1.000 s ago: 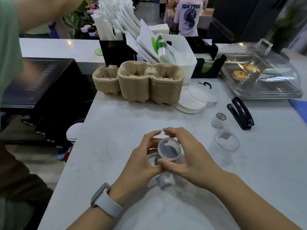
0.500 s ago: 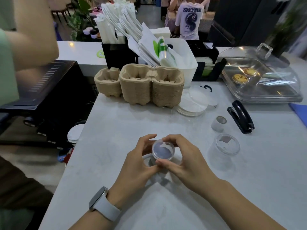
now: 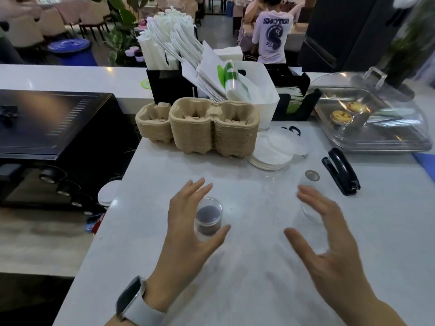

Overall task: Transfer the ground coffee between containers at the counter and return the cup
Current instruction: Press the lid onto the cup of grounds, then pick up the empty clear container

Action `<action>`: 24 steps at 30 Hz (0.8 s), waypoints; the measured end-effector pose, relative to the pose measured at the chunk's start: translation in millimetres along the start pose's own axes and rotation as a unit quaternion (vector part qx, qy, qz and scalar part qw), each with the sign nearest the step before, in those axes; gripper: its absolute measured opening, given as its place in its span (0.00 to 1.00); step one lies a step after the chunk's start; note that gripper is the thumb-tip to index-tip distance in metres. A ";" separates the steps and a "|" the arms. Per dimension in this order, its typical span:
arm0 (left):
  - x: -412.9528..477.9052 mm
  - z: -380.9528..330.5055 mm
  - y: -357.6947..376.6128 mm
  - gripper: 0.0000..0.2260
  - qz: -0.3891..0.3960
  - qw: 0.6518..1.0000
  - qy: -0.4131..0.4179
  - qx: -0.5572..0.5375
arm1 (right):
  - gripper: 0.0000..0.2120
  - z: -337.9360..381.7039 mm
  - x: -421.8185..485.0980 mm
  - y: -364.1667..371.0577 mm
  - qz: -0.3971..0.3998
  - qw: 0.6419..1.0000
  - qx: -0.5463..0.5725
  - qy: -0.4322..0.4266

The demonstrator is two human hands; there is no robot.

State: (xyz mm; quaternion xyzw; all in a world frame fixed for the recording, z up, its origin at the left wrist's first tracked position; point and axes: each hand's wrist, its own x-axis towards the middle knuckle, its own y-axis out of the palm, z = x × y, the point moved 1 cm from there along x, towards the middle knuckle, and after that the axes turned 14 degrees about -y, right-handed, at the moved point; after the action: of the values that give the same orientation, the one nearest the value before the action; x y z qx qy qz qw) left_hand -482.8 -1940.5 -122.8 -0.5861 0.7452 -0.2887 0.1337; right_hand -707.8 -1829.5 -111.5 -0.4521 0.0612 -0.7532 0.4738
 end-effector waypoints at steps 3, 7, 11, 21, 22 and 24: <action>-2.8 -37.6 16.4 0.27 -0.036 0.991 0.123 -0.031 | 0.29 -22.3 -14.3 -29.2 -0.038 0.998 -0.018 0.050; 0.2 -66.2 60.0 0.28 0.078 0.991 0.101 -0.047 | 0.33 -51.2 -32.7 -42.0 -0.052 0.989 0.024 0.140; 9.2 -71.9 106.4 0.31 0.192 0.978 -0.022 -0.074 | 0.41 -70.6 -38.6 -39.9 -0.031 0.975 0.104 0.194; 17.4 -70.1 139.0 0.22 0.214 0.958 -0.105 -0.158 | 0.28 -82.5 -24.3 -32.0 0.008 0.964 0.196 0.178; 15.9 -70.3 138.2 0.21 0.211 0.958 -0.104 -0.163 | 0.28 -81.7 -24.4 -33.0 0.004 0.965 0.197 0.175; 11.4 -71.6 136.4 0.20 0.211 0.959 -0.094 -0.163 | 0.29 -75.6 -26.9 -36.5 -0.006 0.965 0.196 0.176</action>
State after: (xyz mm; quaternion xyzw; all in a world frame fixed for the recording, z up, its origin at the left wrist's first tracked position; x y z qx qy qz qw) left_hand -633.0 -1911.7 -144.2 -0.4541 0.8729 -0.0721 0.1631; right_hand -783.8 -1814.4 -153.4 -0.2111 -0.0077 -0.8210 0.5305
